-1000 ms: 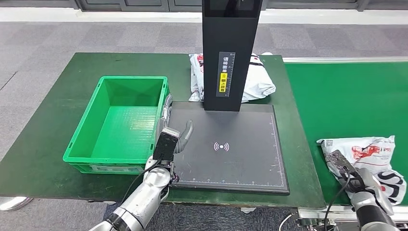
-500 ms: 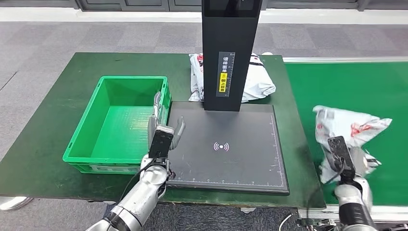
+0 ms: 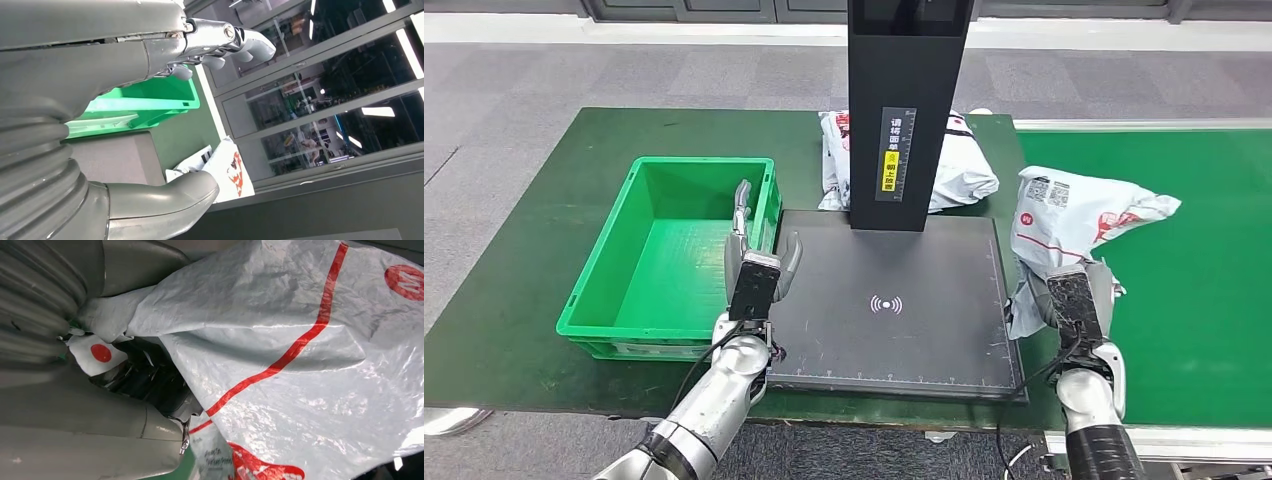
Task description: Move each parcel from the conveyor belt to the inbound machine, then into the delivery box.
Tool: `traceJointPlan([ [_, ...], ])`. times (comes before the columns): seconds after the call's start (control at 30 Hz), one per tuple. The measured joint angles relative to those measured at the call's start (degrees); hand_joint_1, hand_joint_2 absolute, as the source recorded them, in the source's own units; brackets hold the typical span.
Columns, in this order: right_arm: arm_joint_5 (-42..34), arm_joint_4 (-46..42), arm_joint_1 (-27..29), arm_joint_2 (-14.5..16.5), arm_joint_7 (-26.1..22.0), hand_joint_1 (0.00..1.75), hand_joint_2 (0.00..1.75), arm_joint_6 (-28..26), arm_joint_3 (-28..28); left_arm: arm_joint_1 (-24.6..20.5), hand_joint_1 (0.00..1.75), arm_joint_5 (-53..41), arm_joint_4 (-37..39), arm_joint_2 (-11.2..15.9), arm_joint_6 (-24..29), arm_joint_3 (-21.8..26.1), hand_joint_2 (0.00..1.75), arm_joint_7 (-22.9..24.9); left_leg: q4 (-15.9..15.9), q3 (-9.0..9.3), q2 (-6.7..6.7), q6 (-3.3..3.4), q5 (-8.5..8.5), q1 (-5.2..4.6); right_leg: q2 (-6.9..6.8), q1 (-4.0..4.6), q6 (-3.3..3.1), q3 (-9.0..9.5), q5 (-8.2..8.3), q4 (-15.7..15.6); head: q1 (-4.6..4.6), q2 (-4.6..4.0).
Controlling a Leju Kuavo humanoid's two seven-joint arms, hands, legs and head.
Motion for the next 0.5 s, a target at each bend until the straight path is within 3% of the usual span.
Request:
traceJointPlan([
  [0.33, -2.24, -1.64, 0.62, 0.38, -1.52, 1.75, 1.75, 2.36, 1.29, -0.02, 0.0, -0.34, -0.14, 0.03, 0.48, 0.02, 1.75, 0.0, -0.01, -0.01, 0.01, 0.0, 0.0, 0.01, 0.0, 0.02, 0.0, 0.0, 0.0, 0.01, 0.0, 0.01],
  [0.5, -3.29, -4.85, 1.05, 0.98, -2.1, 1.75, 1.75, 5.4, 8.65, -0.02, 0.0, -1.62, -1.57, 0.59, 1.74, 0.02, 1.75, 0.0, -0.03, -0.02, 0.11, -0.01, 0.0, 0.03, 0.08, 0.04, 0.0, -0.04, 0.0, 0.02, 0.0, 0.0],
])
